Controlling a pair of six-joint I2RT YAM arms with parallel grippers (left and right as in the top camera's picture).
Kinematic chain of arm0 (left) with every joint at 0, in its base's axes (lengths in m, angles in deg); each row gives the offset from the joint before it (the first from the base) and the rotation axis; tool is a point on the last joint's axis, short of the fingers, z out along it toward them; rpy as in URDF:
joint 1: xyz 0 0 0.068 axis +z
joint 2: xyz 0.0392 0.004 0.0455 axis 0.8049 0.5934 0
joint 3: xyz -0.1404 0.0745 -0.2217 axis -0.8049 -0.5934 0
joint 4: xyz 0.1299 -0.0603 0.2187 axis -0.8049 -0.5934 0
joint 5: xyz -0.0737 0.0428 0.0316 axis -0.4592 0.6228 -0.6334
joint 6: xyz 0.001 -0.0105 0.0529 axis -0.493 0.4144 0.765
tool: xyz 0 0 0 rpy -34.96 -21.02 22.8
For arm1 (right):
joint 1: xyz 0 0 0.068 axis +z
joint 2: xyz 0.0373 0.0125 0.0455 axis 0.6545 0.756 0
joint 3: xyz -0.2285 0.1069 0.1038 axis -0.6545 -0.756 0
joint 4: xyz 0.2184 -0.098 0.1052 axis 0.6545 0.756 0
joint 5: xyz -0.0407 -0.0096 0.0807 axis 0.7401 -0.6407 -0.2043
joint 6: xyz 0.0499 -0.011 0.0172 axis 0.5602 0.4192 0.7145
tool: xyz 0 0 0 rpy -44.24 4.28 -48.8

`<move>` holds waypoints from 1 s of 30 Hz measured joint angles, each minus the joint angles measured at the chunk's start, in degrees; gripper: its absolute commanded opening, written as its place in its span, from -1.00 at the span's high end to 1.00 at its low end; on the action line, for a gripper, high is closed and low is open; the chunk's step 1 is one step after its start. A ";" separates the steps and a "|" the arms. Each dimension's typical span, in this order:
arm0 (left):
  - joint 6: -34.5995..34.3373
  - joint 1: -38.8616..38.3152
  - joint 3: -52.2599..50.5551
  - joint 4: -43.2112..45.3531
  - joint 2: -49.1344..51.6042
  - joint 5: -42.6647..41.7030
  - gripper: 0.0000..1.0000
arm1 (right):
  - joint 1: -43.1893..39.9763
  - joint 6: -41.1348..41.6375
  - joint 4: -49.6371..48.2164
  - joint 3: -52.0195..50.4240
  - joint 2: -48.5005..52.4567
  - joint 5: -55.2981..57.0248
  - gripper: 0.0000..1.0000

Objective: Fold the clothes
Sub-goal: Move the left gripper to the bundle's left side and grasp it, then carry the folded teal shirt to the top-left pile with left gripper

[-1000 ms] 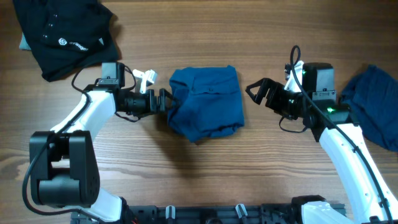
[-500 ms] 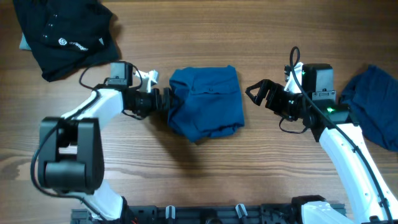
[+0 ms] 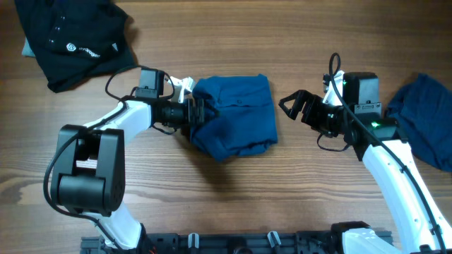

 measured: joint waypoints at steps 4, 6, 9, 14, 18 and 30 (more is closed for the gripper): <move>-1.92 -0.61 0.00 1.22 0.02 0.94 -1.00 | 0.00 0.00 0.07 0.00 0.00 0.00 -0.99; -3.34 -1.01 0.00 2.19 0.11 1.36 -1.00 | 0.00 0.00 0.11 0.00 0.00 0.00 -0.99; -7.45 -1.86 0.35 3.98 0.57 2.58 -1.00 | 0.00 0.00 0.17 0.00 0.00 0.00 -0.99; -14.05 -2.91 1.68 5.55 1.81 3.85 -1.00 | 0.00 0.00 0.33 0.00 0.00 0.00 -0.99; -16.33 -3.34 2.47 6.38 2.75 3.82 -0.88 | 0.00 0.00 0.35 0.00 0.00 0.00 -1.00; -17.86 -4.15 2.80 7.13 5.66 5.51 0.92 | 0.00 0.00 0.37 -0.04 0.00 0.13 -0.99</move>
